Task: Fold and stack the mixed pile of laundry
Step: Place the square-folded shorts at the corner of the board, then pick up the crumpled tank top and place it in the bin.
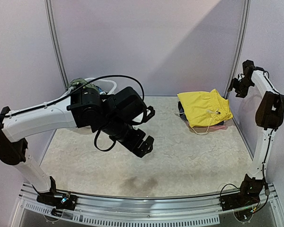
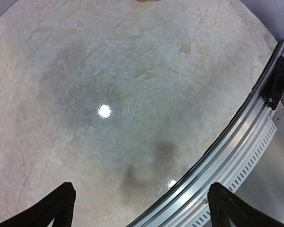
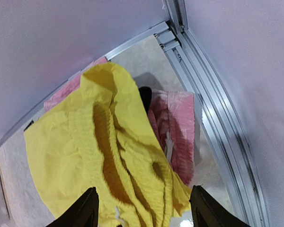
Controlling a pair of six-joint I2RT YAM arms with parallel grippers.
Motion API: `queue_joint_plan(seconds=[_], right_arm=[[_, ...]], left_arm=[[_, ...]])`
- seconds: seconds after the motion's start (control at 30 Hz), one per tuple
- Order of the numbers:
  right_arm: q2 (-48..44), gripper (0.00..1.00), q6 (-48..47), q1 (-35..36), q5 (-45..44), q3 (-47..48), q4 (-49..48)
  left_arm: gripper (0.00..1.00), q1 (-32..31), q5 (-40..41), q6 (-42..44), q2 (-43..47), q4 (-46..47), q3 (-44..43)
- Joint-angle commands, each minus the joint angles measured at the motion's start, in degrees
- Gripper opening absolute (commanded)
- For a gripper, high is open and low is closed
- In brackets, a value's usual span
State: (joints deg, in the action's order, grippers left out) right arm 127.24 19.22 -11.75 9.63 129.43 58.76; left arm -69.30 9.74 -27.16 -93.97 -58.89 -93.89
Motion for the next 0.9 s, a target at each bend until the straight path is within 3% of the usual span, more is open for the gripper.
queue_joint_plan(seconds=[0.0, 0.3, 0.6, 0.87], right_arm=[[-10.22, 0.72, 1.81, 1.4, 1.21, -6.84, -1.29], [-22.22, 0.98, 2.62, 7.27, -0.79, -12.54, 1.15], [-32.8, 0.99, 4.25, 11.33, -3.02, -18.02, 3.2], [-39.73, 0.99, 6.77, 17.8, -7.33, -24.56, 5.2]], left_arm=[[1.0, 2.47, 3.91, 2.51, 1.91, -3.37, -2.65], [1.0, 9.0, 5.46, 7.09, 5.29, -9.1, -8.5], [1.0, 16.66, 6.78, 8.94, 7.66, -13.0, -13.77], [1.0, 29.94, 4.98, 8.6, 5.85, -14.06, -19.53]])
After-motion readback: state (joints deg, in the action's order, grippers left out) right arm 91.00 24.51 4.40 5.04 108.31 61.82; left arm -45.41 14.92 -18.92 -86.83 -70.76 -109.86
